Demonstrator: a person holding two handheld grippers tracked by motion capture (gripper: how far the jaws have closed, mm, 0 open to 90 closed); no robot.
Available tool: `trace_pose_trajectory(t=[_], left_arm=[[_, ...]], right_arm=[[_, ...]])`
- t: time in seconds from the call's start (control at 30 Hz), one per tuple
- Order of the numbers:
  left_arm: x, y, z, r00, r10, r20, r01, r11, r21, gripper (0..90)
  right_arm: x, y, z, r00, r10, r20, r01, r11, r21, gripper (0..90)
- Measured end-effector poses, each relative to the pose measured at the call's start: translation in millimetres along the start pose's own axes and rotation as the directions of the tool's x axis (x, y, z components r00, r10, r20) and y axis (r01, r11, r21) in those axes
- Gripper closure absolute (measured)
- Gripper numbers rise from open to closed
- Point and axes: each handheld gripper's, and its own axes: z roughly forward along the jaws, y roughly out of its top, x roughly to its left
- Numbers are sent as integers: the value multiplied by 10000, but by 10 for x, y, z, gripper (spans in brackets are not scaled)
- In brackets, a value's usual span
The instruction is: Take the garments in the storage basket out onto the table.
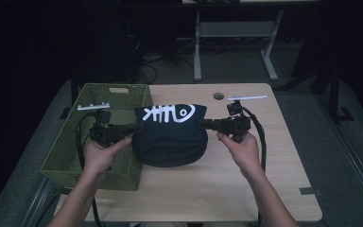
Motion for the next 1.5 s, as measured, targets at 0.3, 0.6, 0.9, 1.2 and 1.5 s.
trace_pose_trajectory(t=[0.3,0.6,0.9,1.2,1.5], left_arm=[[102,82,-188,9998,-72,-174,71,9999,-110,744],[244,125,-392,9991,-230,-358,222,9995,-211,745],[378,178,-579,9973,-269,-683,249,9992,-299,745],[556,185,-761,9953,-413,-874,381,9985,-383,744],[752,180,-969,9925,-505,-1115,458,9980,-445,743]], right_arm=[[132,148,167,9999,-79,-100,80,9999,95,790],[252,262,377,9995,-104,-295,113,9995,282,791],[351,385,624,9987,-161,-491,180,9991,384,790],[443,471,867,9982,-163,-574,193,9985,521,788],[538,546,1162,9970,-252,-727,305,9968,735,788]])
